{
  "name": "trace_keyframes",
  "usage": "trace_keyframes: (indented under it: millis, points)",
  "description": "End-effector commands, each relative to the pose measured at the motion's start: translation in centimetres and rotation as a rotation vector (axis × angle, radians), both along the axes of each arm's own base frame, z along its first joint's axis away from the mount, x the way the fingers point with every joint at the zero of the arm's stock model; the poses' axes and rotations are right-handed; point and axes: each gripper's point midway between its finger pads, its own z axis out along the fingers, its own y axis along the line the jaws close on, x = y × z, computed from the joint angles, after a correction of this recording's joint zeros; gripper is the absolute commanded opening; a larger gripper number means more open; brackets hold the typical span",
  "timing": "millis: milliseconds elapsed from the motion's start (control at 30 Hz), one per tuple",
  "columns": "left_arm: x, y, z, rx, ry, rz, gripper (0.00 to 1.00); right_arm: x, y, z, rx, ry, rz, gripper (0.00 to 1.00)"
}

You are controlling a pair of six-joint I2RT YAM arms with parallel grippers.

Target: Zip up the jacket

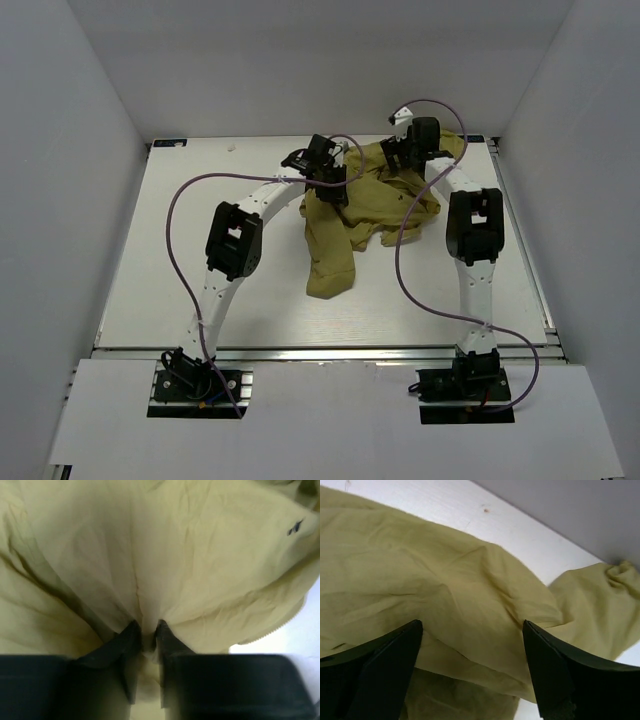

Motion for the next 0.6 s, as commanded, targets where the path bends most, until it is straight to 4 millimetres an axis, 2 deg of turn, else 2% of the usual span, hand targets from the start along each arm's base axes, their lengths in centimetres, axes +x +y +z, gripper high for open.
trace_keyframes:
  millis: [0,33,67,100,133,167,233,267,300,333,367,400,433,467,500,533,567]
  points:
    - [0.9,-0.4,2.4,-0.021,-0.059,-0.01,0.26,1.2,0.5,1.7,0.004,-0.056,0.045,0.86]
    - [1.0,-0.4,2.7,-0.023,-0.069,-0.009,0.18,1.4,0.5,1.4,0.009,-0.056,0.039,0.79]
    - [1.1,-0.4,3.1,-0.024,-0.081,-0.007,0.08,1.6,0.6,1.2,0.018,-0.057,0.035,0.58]
    - [1.4,-0.4,3.8,-0.029,-0.097,0.002,0.0,1.6,0.6,1.3,0.024,-0.055,0.035,0.46]
    - [1.8,-0.3,5.1,-0.033,-0.132,0.005,0.0,1.8,1.0,2.5,0.05,-0.066,0.038,0.22]
    - [1.9,-0.3,6.1,-0.038,-0.155,0.002,0.0,1.6,1.0,3.1,0.06,-0.057,0.035,0.03]
    - [2.3,-0.1,8.5,-0.046,-0.212,0.007,0.0,1.6,1.1,5.3,0.095,-0.082,0.016,0.0]
    - [2.2,0.3,11.2,-0.055,-0.269,0.004,0.0,1.1,1.2,7.8,0.102,-0.113,0.023,0.0]
    - [2.3,0.4,13.0,-0.068,-0.311,0.007,0.0,0.8,1.2,9.3,0.112,-0.142,0.023,0.0]
    - [2.0,0.7,13.6,-0.065,-0.328,0.004,0.0,-0.4,0.8,11.7,0.135,-0.169,-0.001,0.0]
    - [1.3,1.1,17.3,-0.097,-0.389,0.001,0.0,-1.2,0.5,13.1,0.142,-0.191,-0.015,0.0]
    - [1.0,1.3,19.2,-0.119,-0.428,0.003,0.0,-1.7,0.2,15.1,0.156,-0.246,-0.03,0.0]
    - [0.3,1.7,19.3,-0.116,-0.433,-0.005,0.0,-3.6,-0.4,19.8,0.173,-0.328,-0.046,0.0]
    - [-0.4,1.9,20.7,-0.131,-0.452,-0.016,0.0,-5.4,-0.8,18.2,0.177,-0.297,-0.066,0.0]
    - [-1.7,2.6,24.4,-0.17,-0.516,-0.016,0.0,-6.7,-1.0,19.2,0.183,-0.317,-0.071,0.0]
    - [-2.5,3.0,25.5,-0.18,-0.533,-0.015,0.0,-9.1,-1.3,23.9,0.205,-0.407,-0.064,0.0]
    - [-3.4,3.5,25.1,-0.175,-0.522,-0.017,0.0,-10.7,-1.7,24.9,0.227,-0.422,-0.09,0.0]
